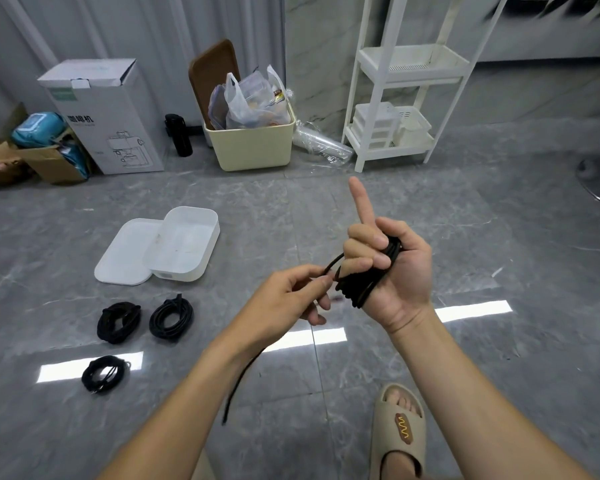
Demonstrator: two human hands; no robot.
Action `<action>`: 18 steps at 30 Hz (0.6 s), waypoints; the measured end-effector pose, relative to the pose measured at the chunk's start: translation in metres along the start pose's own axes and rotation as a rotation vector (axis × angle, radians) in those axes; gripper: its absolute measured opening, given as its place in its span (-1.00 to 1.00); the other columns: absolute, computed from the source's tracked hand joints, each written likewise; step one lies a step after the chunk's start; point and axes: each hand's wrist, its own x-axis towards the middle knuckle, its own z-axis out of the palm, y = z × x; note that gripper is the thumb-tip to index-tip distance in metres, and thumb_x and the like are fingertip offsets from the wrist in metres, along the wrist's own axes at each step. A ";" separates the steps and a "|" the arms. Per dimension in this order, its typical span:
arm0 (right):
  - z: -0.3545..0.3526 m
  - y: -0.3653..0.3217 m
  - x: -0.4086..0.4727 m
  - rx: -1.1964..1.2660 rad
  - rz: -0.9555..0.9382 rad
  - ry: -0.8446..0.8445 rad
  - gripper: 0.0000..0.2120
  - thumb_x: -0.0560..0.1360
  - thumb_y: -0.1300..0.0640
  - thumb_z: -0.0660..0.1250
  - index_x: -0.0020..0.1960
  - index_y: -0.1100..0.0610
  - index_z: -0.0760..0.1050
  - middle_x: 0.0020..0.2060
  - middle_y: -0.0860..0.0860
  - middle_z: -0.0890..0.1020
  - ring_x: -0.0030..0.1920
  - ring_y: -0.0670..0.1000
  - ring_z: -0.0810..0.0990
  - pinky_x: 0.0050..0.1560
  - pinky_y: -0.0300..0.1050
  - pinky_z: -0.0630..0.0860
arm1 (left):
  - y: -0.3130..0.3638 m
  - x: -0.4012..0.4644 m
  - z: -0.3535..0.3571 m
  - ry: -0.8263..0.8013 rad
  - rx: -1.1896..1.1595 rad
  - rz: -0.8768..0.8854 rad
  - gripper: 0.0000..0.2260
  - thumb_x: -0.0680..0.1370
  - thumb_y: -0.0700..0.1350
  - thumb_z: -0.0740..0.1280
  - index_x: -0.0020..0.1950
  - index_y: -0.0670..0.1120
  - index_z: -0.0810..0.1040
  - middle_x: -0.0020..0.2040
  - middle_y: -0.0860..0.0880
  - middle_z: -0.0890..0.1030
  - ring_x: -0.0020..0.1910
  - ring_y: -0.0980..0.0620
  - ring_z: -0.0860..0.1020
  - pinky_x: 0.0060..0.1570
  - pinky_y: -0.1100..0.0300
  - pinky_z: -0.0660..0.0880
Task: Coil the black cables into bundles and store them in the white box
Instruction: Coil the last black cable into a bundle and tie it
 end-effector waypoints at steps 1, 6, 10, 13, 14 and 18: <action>-0.001 -0.001 0.000 -0.017 -0.023 0.024 -0.43 0.56 0.17 0.09 0.56 -0.02 0.23 -0.41 0.02 0.50 -0.48 -0.06 0.48 -0.33 -0.21 0.57 | 0.000 0.000 0.000 -0.006 0.008 -0.007 -0.82 0.65 -0.13 0.27 0.16 -0.12 0.63 -0.31 0.05 0.58 -0.40 0.07 0.51 -0.18 0.23 0.57; -0.001 -0.001 0.000 0.018 -0.098 0.090 -0.51 0.60 0.04 0.15 0.53 0.05 0.31 -0.27 0.07 0.65 -0.25 0.07 0.70 -0.14 -0.01 0.68 | 0.002 -0.003 0.002 -0.036 -0.043 -0.076 -0.76 0.70 -0.04 0.17 0.20 0.00 0.62 -0.07 -0.02 0.71 -0.23 0.02 0.67 -0.17 0.26 0.59; 0.000 0.000 0.001 0.015 -0.140 0.128 -0.48 0.61 -0.08 0.20 0.53 0.06 0.30 -0.05 0.13 0.71 0.04 0.18 0.71 0.02 0.08 0.67 | 0.002 -0.004 0.004 -0.076 -0.033 -0.085 -0.72 0.72 0.00 0.09 0.34 0.18 0.50 0.10 0.00 0.69 -0.08 -0.02 0.70 -0.12 0.22 0.58; 0.002 0.001 0.002 0.008 -0.178 0.164 -0.49 0.62 -0.05 0.21 0.52 0.07 0.30 0.06 0.15 0.69 0.13 0.20 0.68 0.09 0.10 0.64 | -0.001 -0.004 0.008 -0.120 0.119 -0.093 -0.72 0.71 -0.02 0.14 0.34 0.12 0.55 0.07 0.10 0.69 -0.15 0.09 0.68 -0.27 0.33 0.45; 0.002 0.001 0.002 -0.001 -0.192 0.179 -0.50 0.62 -0.03 0.21 0.52 0.07 0.30 0.09 0.15 0.68 0.16 0.20 0.67 0.12 0.10 0.63 | -0.002 -0.004 0.009 -0.138 0.135 -0.100 -0.73 0.70 -0.03 0.16 0.33 0.10 0.56 0.06 0.11 0.69 -0.18 0.11 0.66 -0.30 0.35 0.42; 0.002 -0.001 0.003 -0.081 -0.241 0.240 -0.54 0.63 0.04 0.18 0.52 0.04 0.28 0.16 0.18 0.66 0.21 0.23 0.64 0.16 0.11 0.61 | -0.001 -0.005 0.006 -0.162 0.122 -0.115 -0.76 0.66 0.05 0.22 0.22 0.12 0.64 0.04 0.08 0.71 -0.27 0.12 0.60 -0.32 0.33 0.38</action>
